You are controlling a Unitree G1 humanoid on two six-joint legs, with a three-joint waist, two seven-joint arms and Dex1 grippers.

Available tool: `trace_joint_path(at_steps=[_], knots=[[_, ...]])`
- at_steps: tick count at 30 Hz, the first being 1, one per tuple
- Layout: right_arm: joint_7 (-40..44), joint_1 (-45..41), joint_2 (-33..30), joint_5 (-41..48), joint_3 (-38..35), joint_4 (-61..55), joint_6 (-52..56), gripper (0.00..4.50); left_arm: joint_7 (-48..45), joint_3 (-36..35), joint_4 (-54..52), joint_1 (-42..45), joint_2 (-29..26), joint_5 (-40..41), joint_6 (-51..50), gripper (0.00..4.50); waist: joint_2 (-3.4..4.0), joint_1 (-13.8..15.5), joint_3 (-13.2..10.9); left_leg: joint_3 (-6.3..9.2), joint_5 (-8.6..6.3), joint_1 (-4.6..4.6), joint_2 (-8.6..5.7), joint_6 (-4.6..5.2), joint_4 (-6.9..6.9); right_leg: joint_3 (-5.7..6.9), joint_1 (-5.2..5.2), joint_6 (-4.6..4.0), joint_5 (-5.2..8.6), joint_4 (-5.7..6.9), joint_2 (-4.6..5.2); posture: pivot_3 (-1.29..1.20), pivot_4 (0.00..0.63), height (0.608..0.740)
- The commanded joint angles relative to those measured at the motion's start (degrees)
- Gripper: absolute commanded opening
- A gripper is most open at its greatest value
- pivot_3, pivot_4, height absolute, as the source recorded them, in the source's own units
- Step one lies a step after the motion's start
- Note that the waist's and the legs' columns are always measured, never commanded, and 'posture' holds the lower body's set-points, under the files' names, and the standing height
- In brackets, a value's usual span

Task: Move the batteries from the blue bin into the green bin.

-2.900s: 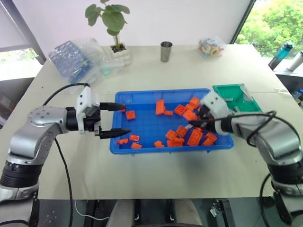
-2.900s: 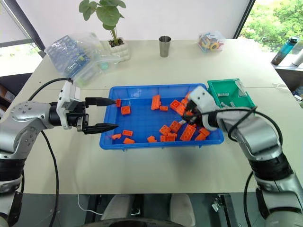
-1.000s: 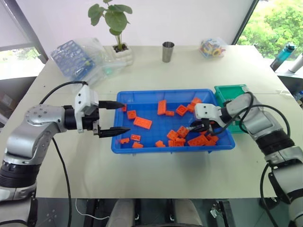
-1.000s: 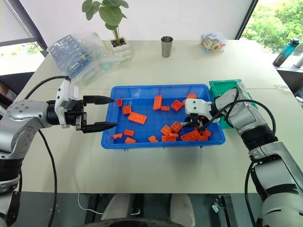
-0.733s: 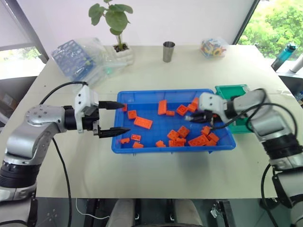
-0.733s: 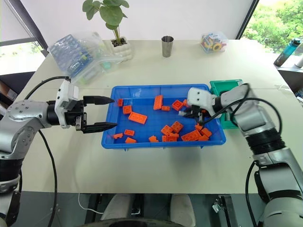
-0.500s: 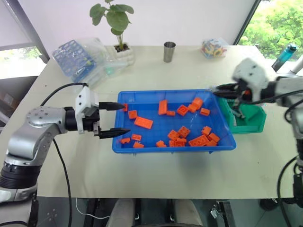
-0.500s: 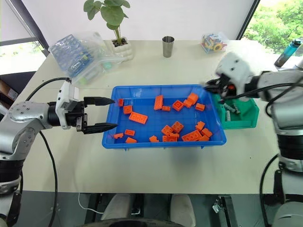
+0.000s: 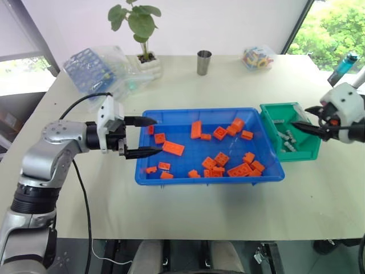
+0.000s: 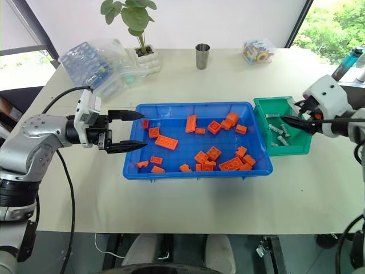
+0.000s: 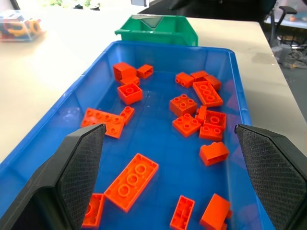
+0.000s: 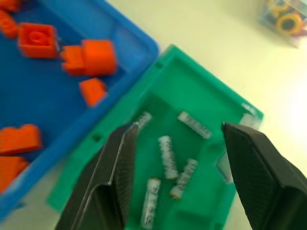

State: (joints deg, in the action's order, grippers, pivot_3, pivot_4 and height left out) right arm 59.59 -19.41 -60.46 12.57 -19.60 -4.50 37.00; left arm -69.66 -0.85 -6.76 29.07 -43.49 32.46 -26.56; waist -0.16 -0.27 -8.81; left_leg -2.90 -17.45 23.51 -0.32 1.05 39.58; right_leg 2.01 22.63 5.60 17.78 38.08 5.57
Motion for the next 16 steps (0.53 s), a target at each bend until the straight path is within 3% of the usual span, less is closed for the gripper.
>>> trace_joint_path(at_steps=[1,8,16], knots=[[6.7,4.8,-3.1,5.8,-9.8,-3.9,-1.3,2.89,-0.4,-2.0,-0.3,0.5,-0.8,0.6,0.4,4.5,0.0,0.2,0.0,0.01,0.0,0.0,0.0,0.0,0.0,0.0,-0.02,0.0,0.0,-0.02,0.0,0.0,0.15,0.716],[18.6,19.8,-5.1,8.7,-23.5,2.2,-7.4,2.89,-1.9,-7.9,2.3,-0.1,-6.0,3.7,-3.0,4.5,-0.02,0.6,0.0,0.02,-0.04,-0.13,0.01,0.07,0.02,0.0,-0.19,0.0,0.0,-0.1,-0.01,0.0,0.15,0.716],[18.8,23.4,-4.1,9.2,-23.7,3.4,-10.9,2.89,-4.2,-10.2,5.0,-0.7,-9.5,3.9,-3.0,4.5,-0.01,0.5,0.0,0.01,-0.04,-0.16,0.03,0.06,0.02,0.0,-0.2,0.0,0.01,-0.09,-0.01,0.0,0.15,0.716]])
